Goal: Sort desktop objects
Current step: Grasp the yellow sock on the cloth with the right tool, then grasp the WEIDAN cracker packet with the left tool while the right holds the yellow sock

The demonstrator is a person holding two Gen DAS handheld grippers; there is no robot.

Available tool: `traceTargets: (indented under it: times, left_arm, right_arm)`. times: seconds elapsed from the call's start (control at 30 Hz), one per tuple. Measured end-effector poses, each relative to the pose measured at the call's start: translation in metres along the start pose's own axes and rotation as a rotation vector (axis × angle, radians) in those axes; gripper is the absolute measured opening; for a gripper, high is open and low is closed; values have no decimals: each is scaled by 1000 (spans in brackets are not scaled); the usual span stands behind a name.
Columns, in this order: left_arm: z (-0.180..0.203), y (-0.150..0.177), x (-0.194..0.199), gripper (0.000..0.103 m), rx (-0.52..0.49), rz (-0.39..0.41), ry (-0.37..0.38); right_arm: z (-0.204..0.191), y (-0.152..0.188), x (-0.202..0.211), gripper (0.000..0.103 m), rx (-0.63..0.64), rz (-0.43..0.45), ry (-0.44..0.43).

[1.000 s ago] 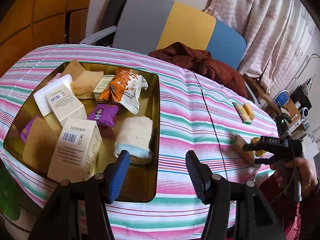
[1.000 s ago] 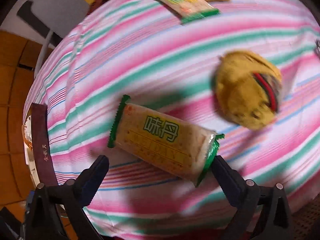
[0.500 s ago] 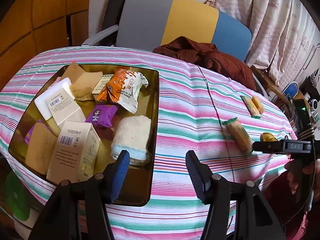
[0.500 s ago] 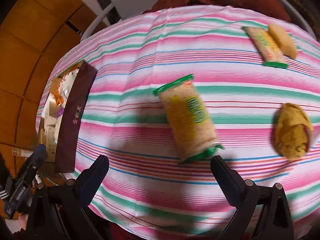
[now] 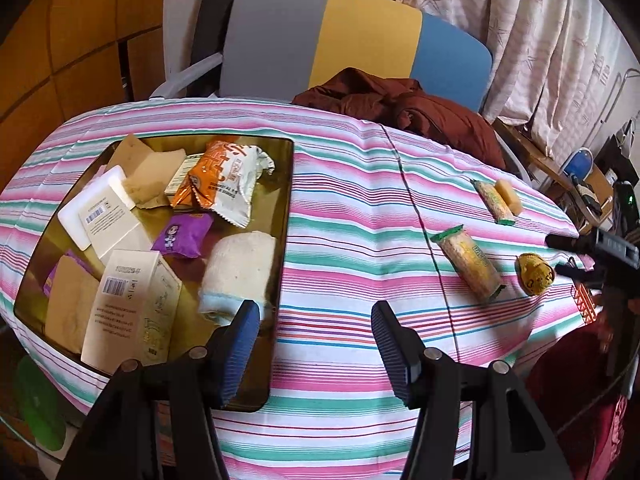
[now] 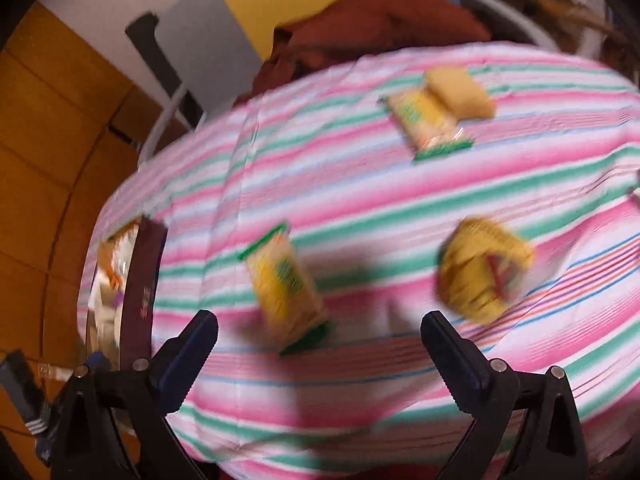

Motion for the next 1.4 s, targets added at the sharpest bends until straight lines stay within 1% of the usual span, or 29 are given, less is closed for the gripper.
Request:
traceTargets:
  times: [0.03, 0.1, 0.13, 0.2, 0.23, 0.27, 0.3, 0.33, 0.37, 0.43, 0.5, 0.57, 0.63, 0.67, 0.7, 0.77, 0.8, 0.83, 0.93, 1.1, 1.23, 1.37, 1.4]
  left_arm:
    - [2, 0, 0, 59, -3, 0, 2]
    - [5, 0, 0, 59, -10, -1, 10]
    - [7, 1, 0, 59, -13, -2, 12]
    - [10, 2, -1, 59, -19, -8, 14]
    - [12, 2, -2, 59, -21, -10, 16]
    - [13, 3, -2, 59, -25, -12, 18]
    - [13, 3, -3, 59, -28, -14, 18]
    - [14, 3, -4, 59, -31, -17, 18]
    - [16, 3, -4, 59, -33, -21, 19]
    - [18, 3, -4, 59, -37, -23, 22]
    - [21, 3, -3, 59, -47, -21, 27]
    - [24, 2, -1, 59, -60, -13, 22]
    - [28, 1, -1, 59, -67, -11, 25]
    - [30, 0, -1, 59, -68, -12, 27]
    - [32, -1, -2, 59, -70, -13, 27]
    - [37, -3, -5, 59, -76, -21, 31]
    - [40, -3, -7, 59, -78, -25, 32]
    - [44, -4, -9, 59, -81, -31, 34]
    - [56, -7, -17, 59, -90, -46, 45]
    - [84, -14, -36, 60, -96, -91, 98]
    - [113, -26, -54, 67, -106, -118, 155]
    - [142, -42, -78, 70, -83, -172, 216]
    - [150, -46, -85, 71, -84, -189, 216]
  right_arm:
    - [7, -4, 5, 103, -18, 15, 31]
    - [28, -13, 15, 103, -71, 36, 135]
    - [39, -14, 17, 103, -96, 28, 197]
    - [58, -14, 17, 103, -145, 1, 289]
    - [65, -14, 14, 103, -167, -18, 303]
    - [71, -13, 10, 102, -182, -44, 281]
    - [73, -12, 4, 101, -192, -72, 238]
    - [74, -12, -1, 98, -200, -95, 213]
    - [76, -13, -5, 96, -204, -114, 212]
    - [78, -15, -10, 94, -201, -125, 230]
    - [78, -18, -17, 89, -191, -144, 230]
    - [78, -17, -28, 78, -187, -182, 222]
    - [80, -16, -37, 75, -187, -207, 228]
    - [81, -15, -42, 72, -184, -215, 236]
    - [82, -14, -44, 70, -180, -215, 250]
    - [83, -15, -45, 57, -166, -204, 275]
    - [83, -15, -45, 53, -160, -199, 276]
    - [82, -16, -45, 52, -157, -194, 273]
    - [79, -16, -45, 50, -145, -177, 272]
    - [64, -17, -44, 49, -108, -151, 215]
    - [54, -12, -42, 49, -90, -146, 176]
    - [59, -16, -41, 49, -109, -144, 131]
    - [60, -18, -42, 49, -115, -147, 123]
Point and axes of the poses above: each gripper's, at about its wrist camera, not at the fingertips, and x roughly against the way its jaws point, z to its right, y to its underside, the point moved 8 cm from there along -x, roughly the way its jaws point, and after that the axes turned 11 degrees about -z, right-handed, at the moved point
